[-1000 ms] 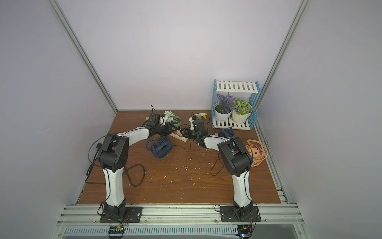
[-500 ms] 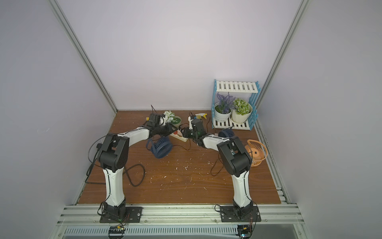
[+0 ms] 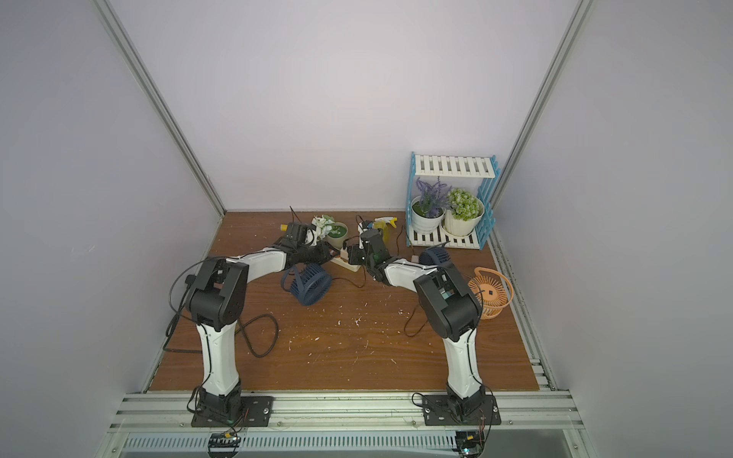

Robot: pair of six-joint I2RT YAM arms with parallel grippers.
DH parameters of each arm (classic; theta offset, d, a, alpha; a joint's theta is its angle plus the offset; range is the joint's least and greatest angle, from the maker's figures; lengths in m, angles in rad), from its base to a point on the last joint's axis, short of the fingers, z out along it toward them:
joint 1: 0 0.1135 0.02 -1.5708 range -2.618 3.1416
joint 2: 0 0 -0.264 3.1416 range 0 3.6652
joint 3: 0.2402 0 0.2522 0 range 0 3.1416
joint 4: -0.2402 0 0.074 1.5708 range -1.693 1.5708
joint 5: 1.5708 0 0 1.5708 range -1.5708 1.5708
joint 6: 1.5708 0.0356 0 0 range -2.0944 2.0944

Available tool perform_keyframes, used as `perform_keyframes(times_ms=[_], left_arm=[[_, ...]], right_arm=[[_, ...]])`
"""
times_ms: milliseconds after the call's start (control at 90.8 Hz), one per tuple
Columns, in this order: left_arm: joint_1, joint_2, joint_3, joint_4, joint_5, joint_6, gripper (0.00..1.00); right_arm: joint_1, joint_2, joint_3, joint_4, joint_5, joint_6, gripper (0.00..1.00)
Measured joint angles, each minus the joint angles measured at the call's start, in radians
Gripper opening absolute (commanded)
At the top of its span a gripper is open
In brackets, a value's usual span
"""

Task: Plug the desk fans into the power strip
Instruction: Insert the plug into the socket.

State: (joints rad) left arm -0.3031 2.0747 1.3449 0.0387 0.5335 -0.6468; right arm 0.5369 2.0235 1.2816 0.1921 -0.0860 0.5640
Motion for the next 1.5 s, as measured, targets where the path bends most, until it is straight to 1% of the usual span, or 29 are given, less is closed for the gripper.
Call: perform_keyframes(times_ms=[132, 418, 628, 1068, 1233, 1497], left_arm=[[-0.002, -0.018, -0.016, 0.0, -0.009, 0.0, 0.46], [-0.012, -0.098, -0.072, 0.035, -0.03, -0.005, 0.49], [-0.013, -0.098, -0.072, 0.056, -0.028, -0.012, 0.49], [-0.018, -0.066, -0.063, 0.079, -0.013, -0.011, 0.44], [-0.018, -0.053, -0.047, 0.081, -0.013, -0.01, 0.41], [-0.018, -0.052, -0.047, 0.077, -0.019, 0.016, 0.39]], right_arm=[[0.016, -0.008, 0.01, -0.037, 0.04, -0.021, 0.14], [0.043, -0.016, 0.024, -0.085, 0.099, -0.03, 0.14], [0.049, -0.016, 0.028, -0.095, 0.114, -0.03, 0.14], [0.054, -0.015, 0.051, -0.137, 0.128, -0.03, 0.14], [0.055, -0.01, 0.063, -0.151, 0.14, -0.03, 0.13], [0.066, 0.003, 0.101, -0.199, 0.174, -0.031, 0.1]])
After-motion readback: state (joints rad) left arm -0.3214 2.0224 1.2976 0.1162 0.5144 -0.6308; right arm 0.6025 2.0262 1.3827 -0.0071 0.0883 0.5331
